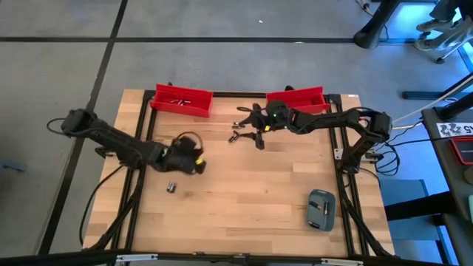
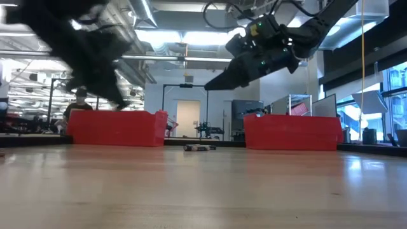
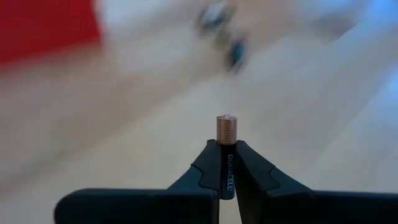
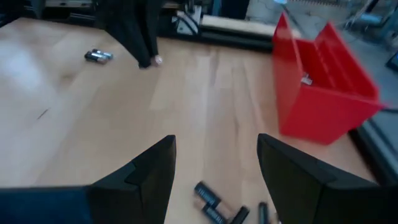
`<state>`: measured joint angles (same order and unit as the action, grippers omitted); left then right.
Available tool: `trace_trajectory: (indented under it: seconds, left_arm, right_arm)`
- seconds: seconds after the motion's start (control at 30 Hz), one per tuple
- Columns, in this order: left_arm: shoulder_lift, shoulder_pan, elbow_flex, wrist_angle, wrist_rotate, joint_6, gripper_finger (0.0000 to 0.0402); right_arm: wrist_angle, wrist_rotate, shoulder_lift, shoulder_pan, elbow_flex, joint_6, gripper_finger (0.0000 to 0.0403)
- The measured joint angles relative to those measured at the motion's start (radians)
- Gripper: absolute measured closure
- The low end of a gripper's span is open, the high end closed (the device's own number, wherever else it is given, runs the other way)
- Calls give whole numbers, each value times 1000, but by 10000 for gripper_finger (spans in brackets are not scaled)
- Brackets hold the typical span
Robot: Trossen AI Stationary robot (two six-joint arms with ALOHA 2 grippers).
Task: Sort batteries
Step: Put the small black battery into the right red bin
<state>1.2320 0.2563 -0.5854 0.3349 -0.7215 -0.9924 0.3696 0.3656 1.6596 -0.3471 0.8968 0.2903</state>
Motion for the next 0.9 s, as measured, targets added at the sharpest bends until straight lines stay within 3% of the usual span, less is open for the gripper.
trace_trajectory:
  seconds: [0.1, 0.2, 0.3, 0.43, 0.5, 0.6, 0.73, 0.9]
  left_arm:
    - [-10, -147, 0, -246, 70, 337, 390]
    - [-15, -299, -1, -482, 260, 637, 390]
    - [-16, -435, -2, -663, 472, 819, 387]
    - [-16, -577, -2, -779, 687, 901, 388]
    - [-16, -624, -2, -813, 760, 914, 389]
    - [-16, -657, -2, -865, 833, 936, 387]
    - [-16, -656, -2, -929, 857, 975, 384]
    - [-14, -637, -2, -956, 872, 1008, 387]
  right_arm:
    - [-4, -8, 0, -20, 23, 22, 175]
    - [-54, -6, -4, -52, 60, 22, 175]
    - [-113, 44, -15, -88, 82, -1, 175]
    - [-30, 225, -21, -121, 83, -116, 178]
    - [65, 259, -21, -119, 83, -179, 186]
    - [207, 251, -21, -103, 84, -218, 207]
    - [368, 174, -3, -78, 87, -256, 240]
    - [381, 159, 68, -56, 167, -298, 263]
